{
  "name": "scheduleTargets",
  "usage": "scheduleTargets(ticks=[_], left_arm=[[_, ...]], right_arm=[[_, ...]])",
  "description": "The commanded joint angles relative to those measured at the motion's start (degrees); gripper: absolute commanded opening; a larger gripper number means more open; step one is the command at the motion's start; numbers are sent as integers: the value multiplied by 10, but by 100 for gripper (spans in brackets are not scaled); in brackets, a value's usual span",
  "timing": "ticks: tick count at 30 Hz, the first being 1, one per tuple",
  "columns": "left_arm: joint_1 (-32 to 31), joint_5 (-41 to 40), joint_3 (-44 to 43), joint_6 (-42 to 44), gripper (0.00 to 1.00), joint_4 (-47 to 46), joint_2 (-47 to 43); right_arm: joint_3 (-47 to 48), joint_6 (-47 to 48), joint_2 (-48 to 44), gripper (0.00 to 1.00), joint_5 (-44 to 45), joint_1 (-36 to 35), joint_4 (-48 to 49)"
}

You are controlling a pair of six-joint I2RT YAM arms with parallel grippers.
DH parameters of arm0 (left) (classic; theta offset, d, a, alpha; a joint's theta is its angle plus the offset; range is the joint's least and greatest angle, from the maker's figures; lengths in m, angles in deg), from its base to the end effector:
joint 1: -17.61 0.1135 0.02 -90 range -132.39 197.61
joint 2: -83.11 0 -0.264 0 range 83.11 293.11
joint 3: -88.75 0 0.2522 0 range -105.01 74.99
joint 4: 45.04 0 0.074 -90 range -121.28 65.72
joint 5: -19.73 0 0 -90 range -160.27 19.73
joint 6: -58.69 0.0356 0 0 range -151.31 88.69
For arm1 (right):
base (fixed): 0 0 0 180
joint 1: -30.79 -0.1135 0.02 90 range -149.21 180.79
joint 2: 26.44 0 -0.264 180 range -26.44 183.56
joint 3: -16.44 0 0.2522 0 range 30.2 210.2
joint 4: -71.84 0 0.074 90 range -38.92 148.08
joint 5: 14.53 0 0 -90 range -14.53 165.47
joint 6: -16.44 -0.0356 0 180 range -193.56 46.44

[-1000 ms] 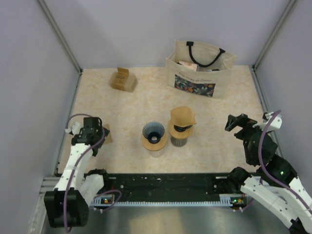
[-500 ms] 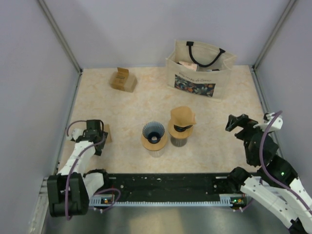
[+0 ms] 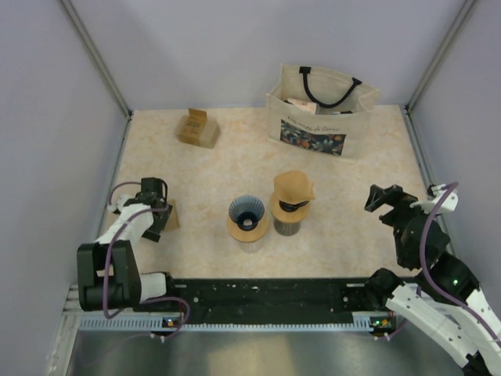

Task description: Place the coffee filter in the dripper

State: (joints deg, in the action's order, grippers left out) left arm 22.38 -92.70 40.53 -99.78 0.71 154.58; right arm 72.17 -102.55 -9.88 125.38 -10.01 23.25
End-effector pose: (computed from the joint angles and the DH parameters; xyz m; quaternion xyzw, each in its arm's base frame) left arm 0.2043 0.0307 0.1645 -0.6038 0.7530 0.0681 0.2528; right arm 0.0618 0.0173 0.3322 0.2002 0.7160 0.0714 0.6650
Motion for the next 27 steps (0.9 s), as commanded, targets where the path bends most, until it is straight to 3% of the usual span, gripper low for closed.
scheduleTargets(ticks=[1,4,11,22,24,27], left_arm=[[13,-3,-62,71,85,38,47],[17,33,-85,105,91,31,89],[17,38,-166,141,81,88,220],[17,72,-131,141,43,26,256],[17,80,-134,146,41,28,259],[17,79,-153,158,28,58,258]], right_arm=[[-1,9,-11,99,15,-4,19],[-1,8,-15,99,19,-4,19],[-1,10,-36,99,37,-4,18],[-1,5,-46,99,54,-4,18],[-2,5,-47,99,55,-4,19],[-4,3,-45,99,56,-4,18]])
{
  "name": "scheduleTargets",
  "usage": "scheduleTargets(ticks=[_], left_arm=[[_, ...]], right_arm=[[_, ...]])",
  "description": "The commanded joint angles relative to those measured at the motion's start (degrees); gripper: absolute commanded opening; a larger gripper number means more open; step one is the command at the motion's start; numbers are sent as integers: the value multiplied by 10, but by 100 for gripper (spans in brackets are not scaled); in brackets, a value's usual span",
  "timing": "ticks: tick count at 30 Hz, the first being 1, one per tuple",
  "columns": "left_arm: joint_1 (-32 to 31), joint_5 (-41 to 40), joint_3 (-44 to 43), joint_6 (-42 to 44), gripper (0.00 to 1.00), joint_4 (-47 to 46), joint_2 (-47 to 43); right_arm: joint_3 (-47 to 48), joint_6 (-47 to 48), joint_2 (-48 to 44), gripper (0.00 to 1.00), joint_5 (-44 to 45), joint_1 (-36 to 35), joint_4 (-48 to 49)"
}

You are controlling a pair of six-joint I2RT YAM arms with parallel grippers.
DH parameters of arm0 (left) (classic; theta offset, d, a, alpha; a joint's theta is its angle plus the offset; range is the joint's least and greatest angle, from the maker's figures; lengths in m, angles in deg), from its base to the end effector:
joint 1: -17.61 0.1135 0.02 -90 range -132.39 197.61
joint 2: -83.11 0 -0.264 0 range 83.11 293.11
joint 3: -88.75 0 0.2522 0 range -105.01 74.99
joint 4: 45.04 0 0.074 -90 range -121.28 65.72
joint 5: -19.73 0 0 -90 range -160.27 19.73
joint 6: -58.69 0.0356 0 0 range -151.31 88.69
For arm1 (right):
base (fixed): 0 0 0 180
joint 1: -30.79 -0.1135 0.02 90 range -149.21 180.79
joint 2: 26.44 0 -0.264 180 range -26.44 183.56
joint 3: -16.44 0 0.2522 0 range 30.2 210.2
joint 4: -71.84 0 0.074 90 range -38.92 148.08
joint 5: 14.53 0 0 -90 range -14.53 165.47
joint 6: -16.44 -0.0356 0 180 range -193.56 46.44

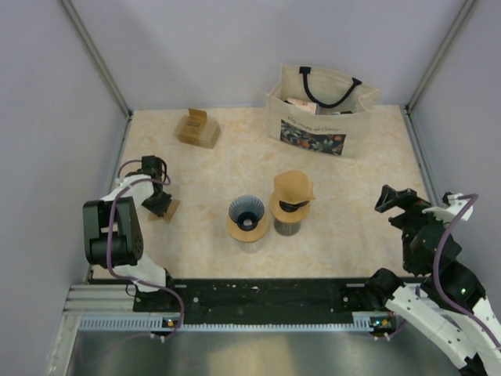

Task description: Place the coffee filter in the dripper

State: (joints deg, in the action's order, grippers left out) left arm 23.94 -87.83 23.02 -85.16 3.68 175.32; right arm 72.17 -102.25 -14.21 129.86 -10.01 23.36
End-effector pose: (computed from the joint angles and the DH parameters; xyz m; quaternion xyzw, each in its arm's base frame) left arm 0.2806 0.0419 0.1605 -0.5084 0.8381 0.0873 0.1775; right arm 0.0487 0.0038 0.3348 0.2379 0.6846 0.0657 0.6859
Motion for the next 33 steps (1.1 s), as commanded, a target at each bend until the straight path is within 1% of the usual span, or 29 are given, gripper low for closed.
scheduleTargets(ticks=[1,3,8,9,13,16,17,18,19,20,22,23,25,27,30,31,33], left_arm=[[2,27,19,13,21,35,46],[1,27,19,18,11,38,24],[2,32,13,39,10,56,-50],[2,35,8,45,9,64,-71],[2,57,-17,80,10,85,-175],[1,92,-45,115,10,64,-271],[1,118,-47,139,10,32,-307],[0,160,-45,159,13,-3,-337],[0,231,-39,187,16,-54,-368],[-1,322,-31,205,18,-109,-393],[-6,468,-23,191,19,-195,-436],[-14,527,-17,178,21,-251,-445],[-55,626,-9,157,24,-374,-450],[-122,658,-6,163,24,-443,-443],[-213,716,-24,219,24,-457,-416],[-230,737,-27,228,22,-467,-409],[-254,779,-14,202,21,-545,-397]], right_arm=[[-3,-2,-2,99,10,-4,18],[-3,-2,-2,99,10,-3,18],[-3,0,3,99,9,-5,17],[-2,-1,6,99,7,-4,17],[1,10,20,99,-9,-4,26],[13,37,44,99,-49,-4,46],[19,49,59,99,-71,-3,57],[27,58,71,99,-91,-4,67],[36,66,82,99,-121,-4,74],[44,71,96,99,-147,-4,83],[60,69,122,99,-211,-4,96],[67,68,139,99,-244,-4,104],[83,65,181,99,-347,-4,112],[109,58,227,99,-441,-4,119],[137,23,273,99,-565,-4,158],[139,15,280,99,-604,-4,182],[144,-2,293,99,-686,-4,221]])
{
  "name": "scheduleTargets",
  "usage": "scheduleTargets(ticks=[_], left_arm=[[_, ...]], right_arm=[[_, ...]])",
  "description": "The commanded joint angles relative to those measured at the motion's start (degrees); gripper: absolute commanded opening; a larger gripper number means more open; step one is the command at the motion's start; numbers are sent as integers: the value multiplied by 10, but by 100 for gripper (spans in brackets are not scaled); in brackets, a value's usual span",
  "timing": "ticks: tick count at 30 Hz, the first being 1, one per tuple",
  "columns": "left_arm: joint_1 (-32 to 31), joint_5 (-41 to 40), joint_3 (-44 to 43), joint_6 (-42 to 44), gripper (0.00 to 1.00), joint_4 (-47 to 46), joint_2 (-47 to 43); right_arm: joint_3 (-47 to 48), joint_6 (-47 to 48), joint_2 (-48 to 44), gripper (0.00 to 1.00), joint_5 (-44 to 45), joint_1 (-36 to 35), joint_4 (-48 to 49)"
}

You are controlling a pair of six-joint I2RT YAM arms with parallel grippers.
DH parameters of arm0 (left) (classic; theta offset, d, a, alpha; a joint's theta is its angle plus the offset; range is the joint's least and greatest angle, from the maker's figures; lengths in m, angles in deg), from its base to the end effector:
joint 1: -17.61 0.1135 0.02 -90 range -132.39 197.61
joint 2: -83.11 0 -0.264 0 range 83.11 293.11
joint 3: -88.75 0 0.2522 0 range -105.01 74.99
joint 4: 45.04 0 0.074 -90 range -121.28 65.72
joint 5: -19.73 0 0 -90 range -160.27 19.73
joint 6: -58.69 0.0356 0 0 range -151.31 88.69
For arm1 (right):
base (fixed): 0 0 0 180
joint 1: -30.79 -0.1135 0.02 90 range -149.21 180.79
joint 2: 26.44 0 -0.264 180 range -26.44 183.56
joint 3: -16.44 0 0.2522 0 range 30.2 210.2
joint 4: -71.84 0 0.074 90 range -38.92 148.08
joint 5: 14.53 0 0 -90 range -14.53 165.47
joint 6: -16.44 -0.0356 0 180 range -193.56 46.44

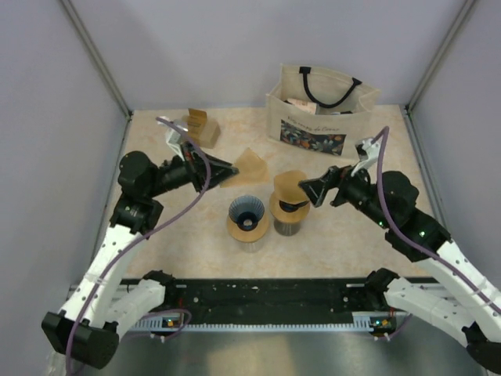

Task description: Place the coffee filter in the dripper

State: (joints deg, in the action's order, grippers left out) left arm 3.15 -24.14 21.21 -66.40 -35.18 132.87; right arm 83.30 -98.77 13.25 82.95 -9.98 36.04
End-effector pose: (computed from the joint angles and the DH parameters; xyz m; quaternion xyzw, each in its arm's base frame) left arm 0.1750 -0.0716 0.4056 0.1826 0.6472 -0.5244 0.5223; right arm 0.1161 0.0940 0.3809 -0.0603 0.7555 0.3127 0.5726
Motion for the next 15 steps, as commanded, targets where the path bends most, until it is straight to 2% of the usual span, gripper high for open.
scheduleTargets(ticks=[1,4,6,8,15], left_arm=[[-52,168,11,-4,21,-197,34],[-66,209,32,-68,21,-322,48],[-74,210,33,-84,19,-345,61],[-77,198,26,-82,11,-325,75],[-94,143,10,-16,10,-232,79]], right_arm=[[38,-40,23,99,-250,-4,103],[27,-55,34,97,-344,-4,138],[10,-82,35,94,-399,-4,187],[-5,-113,40,92,-425,-4,241],[2,-128,72,86,-419,-4,282]])
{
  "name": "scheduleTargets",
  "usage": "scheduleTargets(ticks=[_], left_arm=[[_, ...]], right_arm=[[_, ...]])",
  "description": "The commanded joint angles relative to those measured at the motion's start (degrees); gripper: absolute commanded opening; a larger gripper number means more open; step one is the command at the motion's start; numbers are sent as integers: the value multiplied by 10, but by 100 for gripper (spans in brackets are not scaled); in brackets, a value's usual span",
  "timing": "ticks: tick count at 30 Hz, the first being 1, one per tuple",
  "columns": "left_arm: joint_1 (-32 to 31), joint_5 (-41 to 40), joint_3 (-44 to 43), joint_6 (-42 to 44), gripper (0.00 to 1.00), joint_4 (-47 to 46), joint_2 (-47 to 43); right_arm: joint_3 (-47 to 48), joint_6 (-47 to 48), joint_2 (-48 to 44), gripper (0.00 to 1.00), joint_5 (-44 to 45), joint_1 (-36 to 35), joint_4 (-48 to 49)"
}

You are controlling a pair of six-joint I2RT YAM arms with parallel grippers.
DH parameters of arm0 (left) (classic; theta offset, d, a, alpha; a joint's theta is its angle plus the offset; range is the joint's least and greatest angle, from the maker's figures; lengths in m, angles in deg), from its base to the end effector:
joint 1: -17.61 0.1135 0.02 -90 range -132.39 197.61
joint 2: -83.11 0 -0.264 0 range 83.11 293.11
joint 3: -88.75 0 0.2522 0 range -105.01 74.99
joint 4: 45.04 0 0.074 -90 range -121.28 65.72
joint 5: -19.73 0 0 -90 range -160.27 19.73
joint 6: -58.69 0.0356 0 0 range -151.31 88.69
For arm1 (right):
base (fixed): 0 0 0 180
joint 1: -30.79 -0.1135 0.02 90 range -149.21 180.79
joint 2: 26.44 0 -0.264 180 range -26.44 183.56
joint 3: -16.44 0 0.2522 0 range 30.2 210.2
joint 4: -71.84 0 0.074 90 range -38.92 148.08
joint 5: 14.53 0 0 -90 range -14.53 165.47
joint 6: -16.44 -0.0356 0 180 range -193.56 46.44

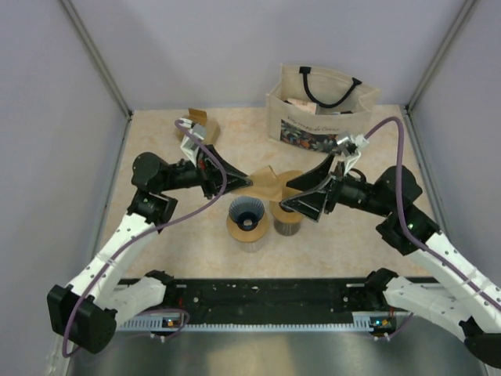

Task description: Place the coffee filter in the dripper

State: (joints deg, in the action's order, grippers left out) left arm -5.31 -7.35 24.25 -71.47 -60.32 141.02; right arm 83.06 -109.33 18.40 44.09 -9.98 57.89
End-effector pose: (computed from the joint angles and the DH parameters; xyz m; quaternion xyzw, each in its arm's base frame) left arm 0.1848 -0.1125 0.3997 0.3558 0.5372 -0.6188 0.4493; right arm 0.1170 0.1253 0.4075 -0.2312 0.6232 0.5890 0.4596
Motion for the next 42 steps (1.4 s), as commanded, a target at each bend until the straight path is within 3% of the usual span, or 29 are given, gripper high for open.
scheduleTargets(ticks=[1,9,10,17,20,22,23,24,26,27,34,42], left_arm=[[-13,-35,-23,39,10,27,-3],[-23,-74,-30,57,8,57,4],[-23,-76,-30,59,8,57,3],[-25,-116,-40,76,7,94,-2],[-27,-119,-39,72,9,93,-4],[-28,-125,-36,71,28,94,-10],[-28,-133,-33,76,29,100,-15],[-29,-137,-30,78,36,101,-21],[-29,-152,-22,83,71,114,-35],[-29,-163,-17,87,98,124,-42],[-28,-285,19,79,99,234,-99],[-28,-217,30,-140,99,86,-62]], right_arm=[[5,-23,27,85,-30,-4,63],[-9,-40,52,61,-40,-4,70],[-14,-42,48,47,-36,-4,71],[-21,-42,47,0,-39,-4,68],[-19,-30,50,0,-26,-4,64],[-8,-15,53,0,-17,-4,54],[-2,-5,55,0,-10,-4,45],[5,3,53,0,-4,-4,37],[15,20,52,0,7,-4,25],[22,27,50,0,10,-4,15],[72,92,35,0,35,-4,-48],[116,112,60,0,26,-4,-39]])
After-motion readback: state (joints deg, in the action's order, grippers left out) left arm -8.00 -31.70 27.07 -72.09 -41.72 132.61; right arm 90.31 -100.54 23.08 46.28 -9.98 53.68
